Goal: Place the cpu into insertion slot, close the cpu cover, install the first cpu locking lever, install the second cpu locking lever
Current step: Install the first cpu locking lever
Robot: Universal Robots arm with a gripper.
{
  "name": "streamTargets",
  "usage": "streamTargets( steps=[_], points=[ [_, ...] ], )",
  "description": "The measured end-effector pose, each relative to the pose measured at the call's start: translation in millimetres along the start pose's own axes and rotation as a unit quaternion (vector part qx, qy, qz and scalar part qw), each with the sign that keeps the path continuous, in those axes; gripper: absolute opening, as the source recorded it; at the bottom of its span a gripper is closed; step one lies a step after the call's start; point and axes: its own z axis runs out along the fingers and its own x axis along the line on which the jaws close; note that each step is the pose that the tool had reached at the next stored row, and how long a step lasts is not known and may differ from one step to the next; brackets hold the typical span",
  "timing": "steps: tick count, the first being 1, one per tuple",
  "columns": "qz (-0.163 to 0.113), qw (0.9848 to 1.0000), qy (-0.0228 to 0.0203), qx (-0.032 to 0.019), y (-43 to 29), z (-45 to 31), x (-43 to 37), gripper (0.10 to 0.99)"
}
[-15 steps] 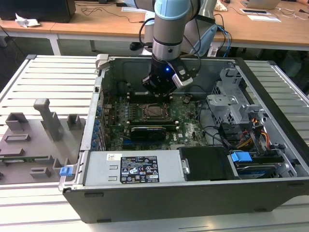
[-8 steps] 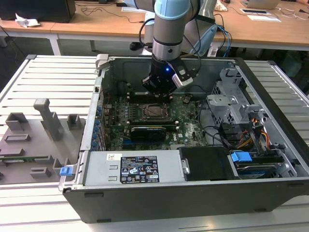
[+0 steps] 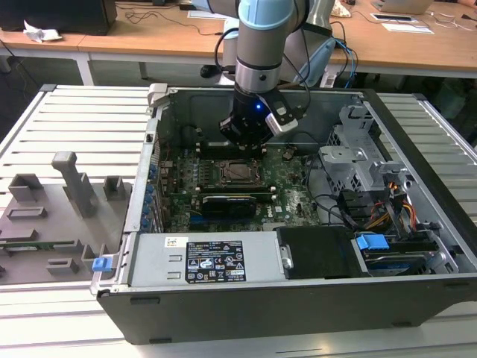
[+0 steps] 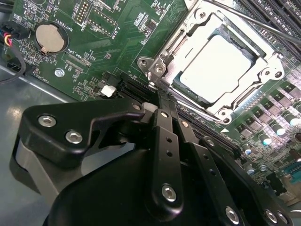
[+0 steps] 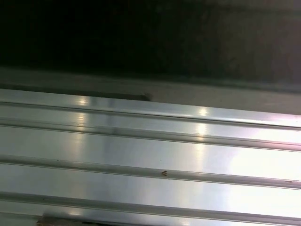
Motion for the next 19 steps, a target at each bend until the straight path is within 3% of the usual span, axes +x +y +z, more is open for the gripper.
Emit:
streamTargets(
  steps=[19],
  points=[
    [0.002, 1.0, 0.0032, 0.0058, -0.2, 2.7, -0.4, 0.106]
  ],
)
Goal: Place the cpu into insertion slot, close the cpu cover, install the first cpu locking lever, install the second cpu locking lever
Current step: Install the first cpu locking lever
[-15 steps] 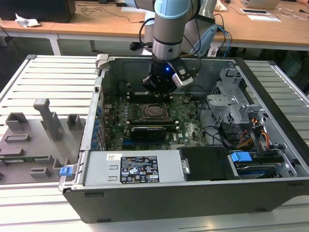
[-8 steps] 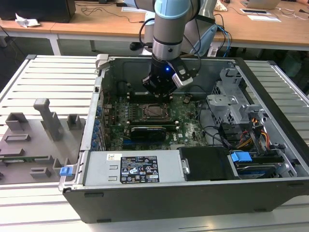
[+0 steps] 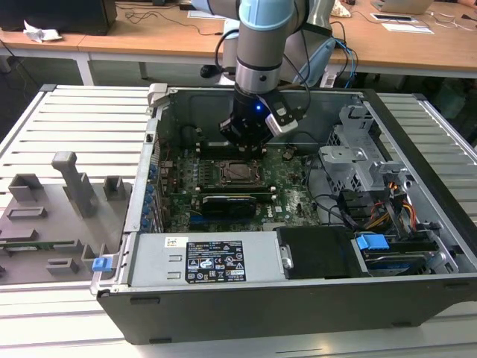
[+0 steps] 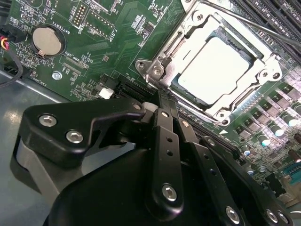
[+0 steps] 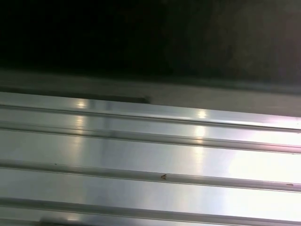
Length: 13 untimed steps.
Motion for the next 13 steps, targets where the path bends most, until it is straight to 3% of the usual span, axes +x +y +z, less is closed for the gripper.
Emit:
streamTargets(
  steps=[8, 13],
  points=[
    [0.0, 1.0, 0.001, -0.0002, 0.0, 1.1, -0.5, 0.106],
    [0.0, 1.0, 0.0011, -0.0001, 0.3, -10.1, -0.5, 0.106]
  ],
)
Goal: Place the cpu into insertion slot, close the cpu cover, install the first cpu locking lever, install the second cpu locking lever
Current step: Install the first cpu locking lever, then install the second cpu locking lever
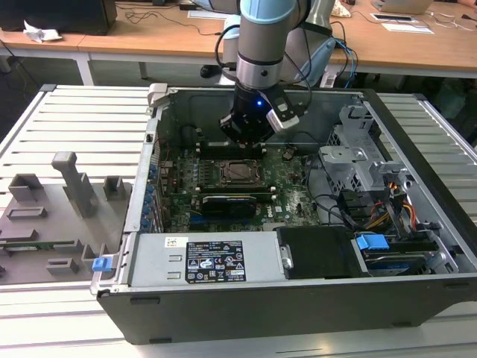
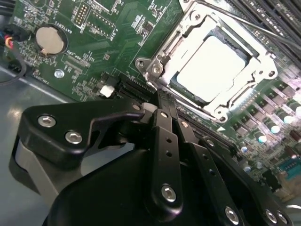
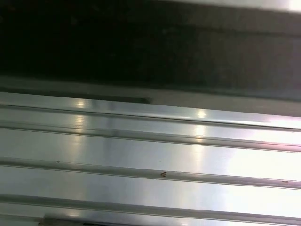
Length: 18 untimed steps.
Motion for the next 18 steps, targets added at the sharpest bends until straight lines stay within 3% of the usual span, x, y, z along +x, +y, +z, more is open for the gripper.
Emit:
streamTargets(
  steps=[18],
  points=[
    [0.0, 1.0, 0.0001, 0.0, -11.6, -0.6, 0.8, 0.106]
  ],
)
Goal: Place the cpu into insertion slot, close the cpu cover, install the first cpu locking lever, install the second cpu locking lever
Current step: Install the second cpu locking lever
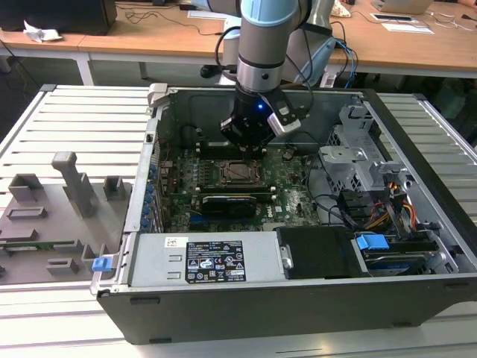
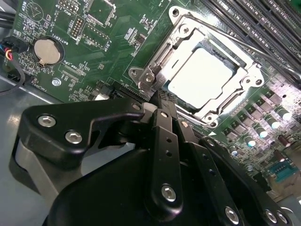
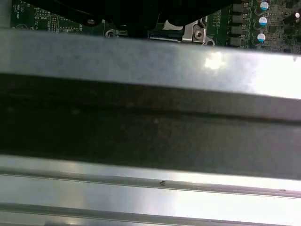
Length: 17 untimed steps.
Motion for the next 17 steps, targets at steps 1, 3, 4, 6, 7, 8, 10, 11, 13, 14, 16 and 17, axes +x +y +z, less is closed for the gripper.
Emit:
streamTargets(
  steps=[1, 3, 4, 6, 7, 8, 10, 11, 13, 14, 16, 17],
  points=[
    [0.0, 1.0, 0.0, 0.0, -0.7, 0.0, 0.1, 0.106],
    [0.0, 1.0, 0.0, 0.0, -2.0, 0.0, 0.2, 0.106],
    [0.0, 1.0, 0.0, 0.0, -2.3, -0.1, 0.2, 0.106],
    [0.0, 1.0, 0.0, 0.0, -3.7, -0.1, 0.3, 0.106],
    [0.0, 1.0, 0.0, 0.0, -4.4, -0.1, 0.3, 0.106],
    [0.0, 1.0, 0.0, 0.0, -4.8, -0.1, 0.4, 0.106],
    [0.0, 1.0, 0.0, 0.0, -5.7, -0.1, 0.5, 0.106],
    [0.0, 1.0, 0.0, 0.0, -6.1, -0.1, 0.5, 0.106],
    [0.0, 1.0, 0.0, 0.0, -7.8, -0.2, 0.6, 0.106],
    [0.0, 1.0, 0.0, 0.0, -8.8, -0.2, 0.7, 0.106],
    [0.0, 1.0, 0.0, 0.0, -12.0, -0.3, 1.0, 0.106],
    [0.0, 1.0, -0.0001, -0.0001, -12.6, -0.3, 1.0, 0.106]
  ],
)
